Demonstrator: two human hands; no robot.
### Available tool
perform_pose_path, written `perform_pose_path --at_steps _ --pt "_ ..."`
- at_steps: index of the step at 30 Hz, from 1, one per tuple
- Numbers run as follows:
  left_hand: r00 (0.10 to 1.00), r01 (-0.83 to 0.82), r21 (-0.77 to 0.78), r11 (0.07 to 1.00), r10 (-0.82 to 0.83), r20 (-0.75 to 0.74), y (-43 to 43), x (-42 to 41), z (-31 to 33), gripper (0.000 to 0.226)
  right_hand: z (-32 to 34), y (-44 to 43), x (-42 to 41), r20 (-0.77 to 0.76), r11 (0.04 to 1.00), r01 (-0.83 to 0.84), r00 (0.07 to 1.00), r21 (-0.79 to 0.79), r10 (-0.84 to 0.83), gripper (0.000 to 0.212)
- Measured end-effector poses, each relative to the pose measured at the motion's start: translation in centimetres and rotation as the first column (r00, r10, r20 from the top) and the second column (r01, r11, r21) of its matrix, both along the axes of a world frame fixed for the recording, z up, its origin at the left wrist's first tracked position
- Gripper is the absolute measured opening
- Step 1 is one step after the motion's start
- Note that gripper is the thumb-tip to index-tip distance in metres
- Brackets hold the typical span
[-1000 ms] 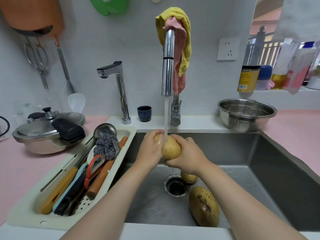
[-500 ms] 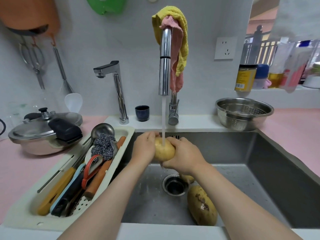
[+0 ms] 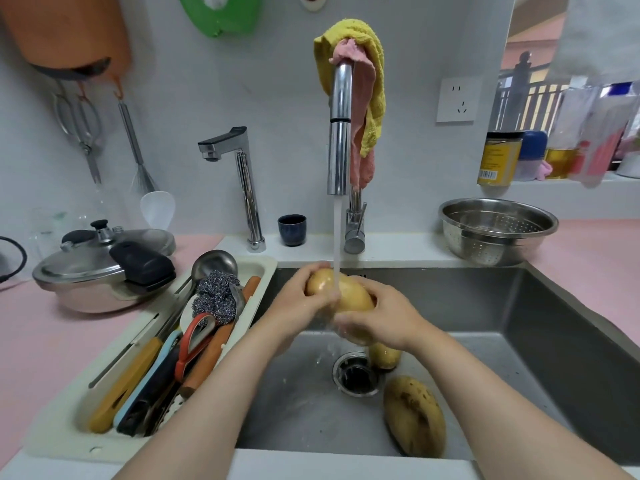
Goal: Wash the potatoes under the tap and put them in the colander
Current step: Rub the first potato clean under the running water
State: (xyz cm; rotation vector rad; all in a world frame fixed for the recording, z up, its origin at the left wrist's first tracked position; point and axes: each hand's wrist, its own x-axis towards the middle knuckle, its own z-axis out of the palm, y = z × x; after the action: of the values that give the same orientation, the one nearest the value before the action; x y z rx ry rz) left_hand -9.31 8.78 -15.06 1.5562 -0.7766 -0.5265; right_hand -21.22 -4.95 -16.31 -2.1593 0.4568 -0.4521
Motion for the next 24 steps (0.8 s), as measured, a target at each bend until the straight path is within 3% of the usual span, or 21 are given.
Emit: perform_pose_path --at_steps 3,6,9,13,15,18,21,24 --pt "0.999 -0.045 -0.107 0.993 0.043 -0.025 -0.5 -0.6 0.3 0.031 -0.2 0.3 0.3 0.047 0.981 -0.078 0.996 0.178 0.071 0.056" --pt "0.959 -0.242 -0.208 0.948 0.266 0.099 -1.3 -0.6 0.7 0.019 -0.7 1.6 1.1 0.058 0.965 -0.096 0.995 0.246 0.084 0.047" --pt "0.891 -0.320 -0.250 0.914 0.379 0.248 -1.7 -0.4 0.7 0.020 -0.9 2.5 1.7 0.071 0.960 -0.084 0.995 0.267 0.068 0.059" --pt "0.927 -0.151 -0.106 0.983 0.178 0.330 -1.7 -0.2 1.1 0.025 -1.1 1.9 1.6 0.120 0.932 -0.058 0.993 0.359 0.015 0.063" --pt "0.973 -0.093 -0.089 0.992 0.109 0.205 -1.6 -0.4 1.2 0.031 -1.0 1.3 1.1 0.114 0.927 -0.055 0.993 0.371 0.013 0.057" --pt "0.978 -0.204 -0.169 0.964 0.206 -0.001 -1.7 -1.3 1.6 0.033 -0.7 1.1 0.7 0.089 0.937 -0.085 0.994 0.340 0.058 0.042" --pt "0.974 -0.226 -0.146 0.963 0.227 -0.010 -1.6 -1.4 1.9 0.036 -0.8 1.4 0.8 0.086 0.922 -0.087 0.995 0.378 0.059 0.041" --pt "0.997 -0.069 -0.123 0.990 0.073 0.028 -1.3 -0.6 1.4 0.029 -0.6 1.1 0.6 0.132 0.887 -0.077 0.991 0.455 0.018 0.033"
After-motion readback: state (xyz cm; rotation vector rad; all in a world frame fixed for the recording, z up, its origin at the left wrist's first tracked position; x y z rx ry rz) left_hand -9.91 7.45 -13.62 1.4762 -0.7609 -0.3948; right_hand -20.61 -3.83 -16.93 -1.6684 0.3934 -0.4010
